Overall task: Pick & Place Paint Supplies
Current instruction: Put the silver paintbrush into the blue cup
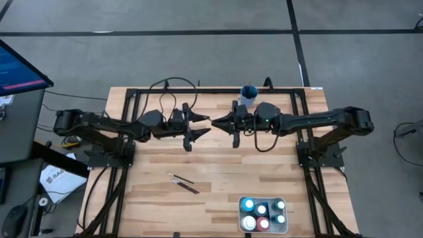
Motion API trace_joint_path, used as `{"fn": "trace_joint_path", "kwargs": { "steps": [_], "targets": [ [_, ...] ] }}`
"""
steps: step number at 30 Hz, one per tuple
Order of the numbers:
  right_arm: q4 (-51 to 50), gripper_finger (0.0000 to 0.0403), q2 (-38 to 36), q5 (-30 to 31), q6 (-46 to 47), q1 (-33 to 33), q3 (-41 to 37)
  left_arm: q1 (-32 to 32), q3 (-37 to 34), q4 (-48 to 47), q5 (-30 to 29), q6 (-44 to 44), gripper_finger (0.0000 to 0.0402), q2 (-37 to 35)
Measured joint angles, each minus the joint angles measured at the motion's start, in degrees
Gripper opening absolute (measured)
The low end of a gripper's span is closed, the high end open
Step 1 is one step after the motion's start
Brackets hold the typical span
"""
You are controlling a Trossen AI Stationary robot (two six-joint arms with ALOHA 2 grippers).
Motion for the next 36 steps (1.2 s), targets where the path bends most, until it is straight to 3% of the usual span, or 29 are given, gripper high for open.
{"fn": "trace_joint_path", "kwargs": {
  "steps": [14,26,36],
  "targets": [
    [3.1,0.0014,0.7,-3.9,0.1,0.5,0.0,0.0,0.0,5.4,1.0,-1.5,0.0215,0.2],
    [4.0,0.0014,0.7,-4.1,0.0,0.3,0.0,0.0,0.0,5.6,2.5,-1.1,0.014,0.2],
    [4.0,0.0015,0.7,-4.1,0.2,0.0,0.0,0.7,0.0,6.1,3.6,-1.2,0.0144,1.1]
  ]
}}
